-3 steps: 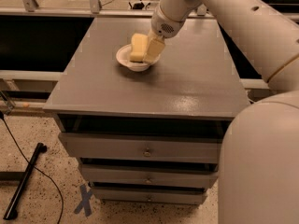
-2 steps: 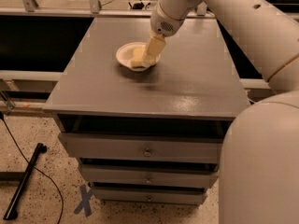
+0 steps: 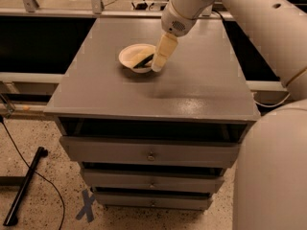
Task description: Place sponge into paper bowl
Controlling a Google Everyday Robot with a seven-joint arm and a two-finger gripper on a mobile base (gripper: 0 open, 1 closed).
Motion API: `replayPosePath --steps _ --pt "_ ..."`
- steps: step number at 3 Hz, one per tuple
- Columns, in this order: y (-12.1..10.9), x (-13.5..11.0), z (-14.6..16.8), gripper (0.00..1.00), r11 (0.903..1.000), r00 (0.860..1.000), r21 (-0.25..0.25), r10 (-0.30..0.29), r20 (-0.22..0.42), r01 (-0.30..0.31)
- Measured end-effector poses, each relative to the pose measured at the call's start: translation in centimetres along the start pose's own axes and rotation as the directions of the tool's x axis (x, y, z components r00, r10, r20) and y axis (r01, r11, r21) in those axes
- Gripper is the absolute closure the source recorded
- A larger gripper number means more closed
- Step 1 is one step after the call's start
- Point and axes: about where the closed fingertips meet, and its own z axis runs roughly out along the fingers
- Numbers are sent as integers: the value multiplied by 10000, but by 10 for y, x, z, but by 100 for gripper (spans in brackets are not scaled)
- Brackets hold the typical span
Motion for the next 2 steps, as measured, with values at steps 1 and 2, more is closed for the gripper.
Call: replayPosePath --steps 1,2 --pt "1 46 -26 0 9984 9986 363 412 324 -424" --pt "1 46 -26 0 9985 9986 361 411 324 -423"
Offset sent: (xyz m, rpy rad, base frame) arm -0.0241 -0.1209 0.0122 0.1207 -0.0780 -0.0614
